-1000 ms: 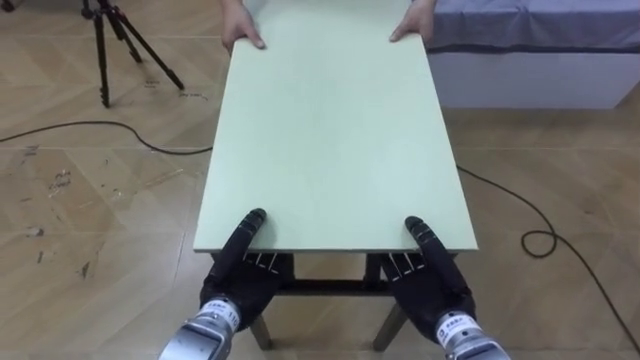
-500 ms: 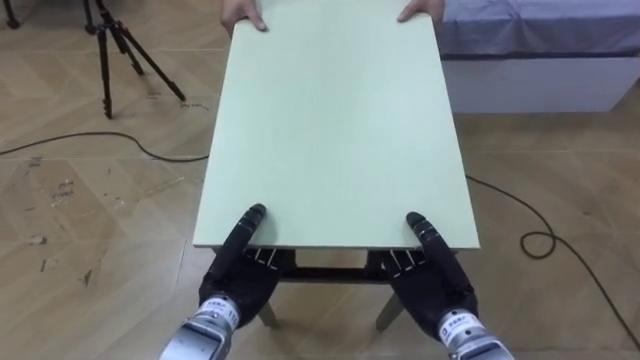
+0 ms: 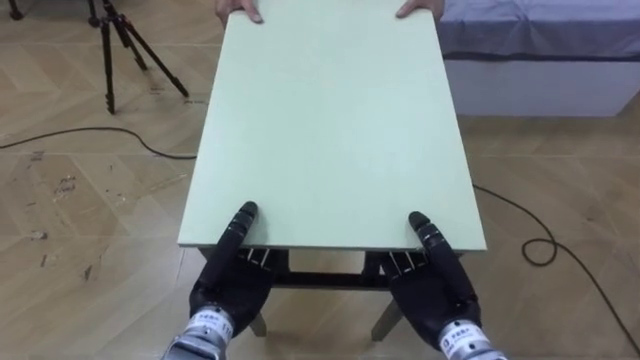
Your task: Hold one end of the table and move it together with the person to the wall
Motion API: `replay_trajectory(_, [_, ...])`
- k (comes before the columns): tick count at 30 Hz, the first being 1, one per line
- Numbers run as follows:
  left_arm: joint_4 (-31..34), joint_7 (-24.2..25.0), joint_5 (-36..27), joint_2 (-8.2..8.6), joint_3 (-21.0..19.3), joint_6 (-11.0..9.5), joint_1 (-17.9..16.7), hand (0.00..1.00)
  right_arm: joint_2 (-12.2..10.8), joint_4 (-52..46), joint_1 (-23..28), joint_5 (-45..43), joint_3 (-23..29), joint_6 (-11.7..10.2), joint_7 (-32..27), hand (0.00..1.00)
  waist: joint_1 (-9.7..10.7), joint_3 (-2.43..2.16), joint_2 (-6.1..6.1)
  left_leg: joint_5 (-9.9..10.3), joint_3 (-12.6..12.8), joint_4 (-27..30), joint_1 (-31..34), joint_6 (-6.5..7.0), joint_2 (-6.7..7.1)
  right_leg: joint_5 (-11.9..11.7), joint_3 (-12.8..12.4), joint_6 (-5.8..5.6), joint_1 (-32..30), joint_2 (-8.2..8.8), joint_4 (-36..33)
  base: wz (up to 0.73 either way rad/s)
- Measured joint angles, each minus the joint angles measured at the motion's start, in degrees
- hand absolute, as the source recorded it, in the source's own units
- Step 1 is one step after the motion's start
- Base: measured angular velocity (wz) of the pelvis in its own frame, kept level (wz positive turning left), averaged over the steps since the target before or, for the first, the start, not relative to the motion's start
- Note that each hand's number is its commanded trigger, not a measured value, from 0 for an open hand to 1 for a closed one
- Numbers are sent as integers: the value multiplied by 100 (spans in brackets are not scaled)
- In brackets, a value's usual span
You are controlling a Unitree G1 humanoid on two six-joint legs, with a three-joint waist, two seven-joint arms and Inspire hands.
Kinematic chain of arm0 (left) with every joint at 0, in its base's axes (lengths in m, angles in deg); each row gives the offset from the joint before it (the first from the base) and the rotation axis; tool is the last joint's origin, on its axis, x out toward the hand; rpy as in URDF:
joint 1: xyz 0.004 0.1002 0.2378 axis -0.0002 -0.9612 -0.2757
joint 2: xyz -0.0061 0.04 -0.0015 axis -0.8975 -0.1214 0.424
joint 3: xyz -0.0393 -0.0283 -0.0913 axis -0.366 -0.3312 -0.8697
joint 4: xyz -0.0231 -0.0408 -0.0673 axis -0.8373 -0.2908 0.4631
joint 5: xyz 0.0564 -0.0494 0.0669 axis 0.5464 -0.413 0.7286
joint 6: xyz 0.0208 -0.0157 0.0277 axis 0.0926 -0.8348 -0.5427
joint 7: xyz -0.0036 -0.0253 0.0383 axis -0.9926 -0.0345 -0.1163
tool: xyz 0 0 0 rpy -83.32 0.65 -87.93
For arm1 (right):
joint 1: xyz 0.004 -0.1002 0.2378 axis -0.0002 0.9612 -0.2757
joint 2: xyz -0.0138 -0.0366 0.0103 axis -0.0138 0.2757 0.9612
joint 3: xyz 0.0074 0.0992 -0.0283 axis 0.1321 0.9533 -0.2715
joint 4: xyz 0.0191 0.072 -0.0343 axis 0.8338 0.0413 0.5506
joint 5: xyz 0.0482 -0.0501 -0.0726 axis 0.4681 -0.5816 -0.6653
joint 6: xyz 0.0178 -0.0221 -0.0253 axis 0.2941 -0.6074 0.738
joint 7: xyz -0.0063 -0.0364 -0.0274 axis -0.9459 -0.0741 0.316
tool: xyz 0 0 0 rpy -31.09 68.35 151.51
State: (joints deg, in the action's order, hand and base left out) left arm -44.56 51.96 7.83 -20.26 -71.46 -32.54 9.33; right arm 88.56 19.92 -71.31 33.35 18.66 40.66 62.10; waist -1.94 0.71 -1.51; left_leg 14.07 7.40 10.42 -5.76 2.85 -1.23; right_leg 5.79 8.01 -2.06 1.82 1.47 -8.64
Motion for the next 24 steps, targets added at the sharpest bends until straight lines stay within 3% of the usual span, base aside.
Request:
replay_trajectory(5, [242, 1, -17, 4, 57, -55, -208, 100, 10, -186, 167, -2, -11, -12, 56, 100, -2, 0, 0, 0, -6, -13, 16, 0, 7, 0, -17, 0, -28, 7, 0, -2])
replay_trajectory(14, [368, 225, -73, -59, 253, -247, -479, 100, 122, -243, 353, -29, -192, -249, 327, 100, -17, -12, 27, 0, -5, -25, 56, 0, -6, 1, -14, -1, -110, -9, -3, 0])
replay_trajectory(21, [380, 494, -85, -122, 363, -436, -640, 100, 193, -243, 450, 62, -361, -334, 523, 100, -14, -16, 183, 2, -7, 142, 246, -3, -4, 4, 19, 5, -185, 6, -21, 2])
replay_trajectory(24, [377, 584, -105, -126, 432, -569, -652, 100, 173, -240, 473, 63, -401, -383, 598, 100, -38, 1, 267, 35, -16, 530, 524, -58, -30, 55, -4, 81, -360, 9, -231, 4])
